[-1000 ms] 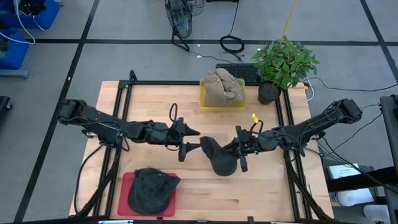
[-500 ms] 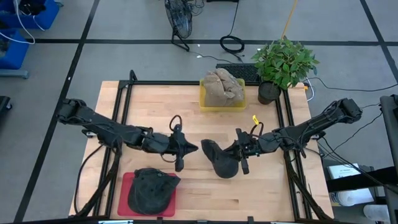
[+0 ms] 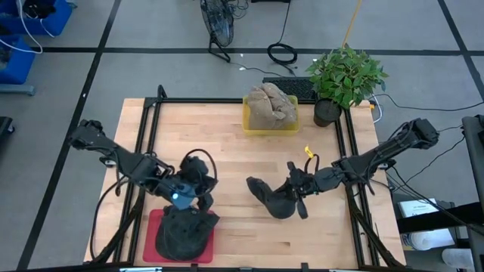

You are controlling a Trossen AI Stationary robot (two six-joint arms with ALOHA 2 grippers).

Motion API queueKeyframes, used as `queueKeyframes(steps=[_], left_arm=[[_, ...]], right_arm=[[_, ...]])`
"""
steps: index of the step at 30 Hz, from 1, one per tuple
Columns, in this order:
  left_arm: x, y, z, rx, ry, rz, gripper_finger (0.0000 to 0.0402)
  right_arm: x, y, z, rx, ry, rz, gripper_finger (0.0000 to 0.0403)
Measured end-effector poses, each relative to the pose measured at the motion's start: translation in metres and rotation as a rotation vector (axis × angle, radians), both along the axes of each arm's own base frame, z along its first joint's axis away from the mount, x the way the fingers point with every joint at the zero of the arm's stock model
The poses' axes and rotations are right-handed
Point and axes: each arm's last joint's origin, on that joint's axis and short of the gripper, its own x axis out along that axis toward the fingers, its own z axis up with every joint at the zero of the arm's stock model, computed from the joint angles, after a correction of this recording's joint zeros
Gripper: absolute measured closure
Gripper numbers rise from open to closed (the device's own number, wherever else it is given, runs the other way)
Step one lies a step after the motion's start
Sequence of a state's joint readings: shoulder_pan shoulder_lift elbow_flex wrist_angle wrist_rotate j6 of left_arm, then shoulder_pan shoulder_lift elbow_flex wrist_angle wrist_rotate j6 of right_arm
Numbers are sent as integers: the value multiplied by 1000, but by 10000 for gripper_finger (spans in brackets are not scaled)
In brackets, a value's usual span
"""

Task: Pick & Place hat
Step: Put the black cap into the red bin

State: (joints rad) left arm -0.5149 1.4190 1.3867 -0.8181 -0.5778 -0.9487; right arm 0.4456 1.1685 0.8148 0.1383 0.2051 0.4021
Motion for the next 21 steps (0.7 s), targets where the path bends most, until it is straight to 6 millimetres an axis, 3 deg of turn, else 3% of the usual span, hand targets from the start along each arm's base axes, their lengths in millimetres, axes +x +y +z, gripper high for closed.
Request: queueKeyframes(steps=[5,11,15,21], left_arm=[[-13,-2,-8,-67,92,80,398],[-27,-3,-12,-37,206,46,398],[-40,-2,-3,-33,219,-52,399],[-68,6,17,-22,152,-159,400]], right_arm=[[15,19,24,-46,-41,48,403],[55,50,54,-133,-54,73,403],[82,74,74,-137,-110,53,403],[117,107,85,-116,-154,71,403]])
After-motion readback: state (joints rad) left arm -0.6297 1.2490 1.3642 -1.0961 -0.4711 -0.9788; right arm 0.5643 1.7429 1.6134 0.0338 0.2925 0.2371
